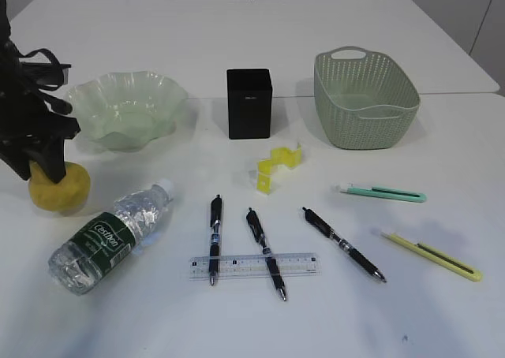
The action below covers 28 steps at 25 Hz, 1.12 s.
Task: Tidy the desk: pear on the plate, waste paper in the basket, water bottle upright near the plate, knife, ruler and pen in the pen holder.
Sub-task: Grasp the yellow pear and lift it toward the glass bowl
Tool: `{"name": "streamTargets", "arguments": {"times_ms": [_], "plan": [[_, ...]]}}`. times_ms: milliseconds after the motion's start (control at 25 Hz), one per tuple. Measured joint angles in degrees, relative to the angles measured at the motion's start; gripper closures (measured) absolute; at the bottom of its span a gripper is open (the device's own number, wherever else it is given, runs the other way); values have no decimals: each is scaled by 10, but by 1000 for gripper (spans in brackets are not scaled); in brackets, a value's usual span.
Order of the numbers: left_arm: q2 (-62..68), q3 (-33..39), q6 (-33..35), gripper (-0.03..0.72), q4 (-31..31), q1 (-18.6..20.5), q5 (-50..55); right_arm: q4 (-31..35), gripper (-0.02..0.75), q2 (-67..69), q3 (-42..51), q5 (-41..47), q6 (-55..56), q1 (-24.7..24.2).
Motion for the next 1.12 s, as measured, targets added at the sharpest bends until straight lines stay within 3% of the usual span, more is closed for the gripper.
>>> {"name": "streamTargets", "arguments": {"times_ms": [280,1120], "plan": [[0,-51,0,374,-21,0,11,0,162,0,0,-2,0,0],[0,-99,0,374,-66,0,14,1,162,0,0,-5,0,0]]}}
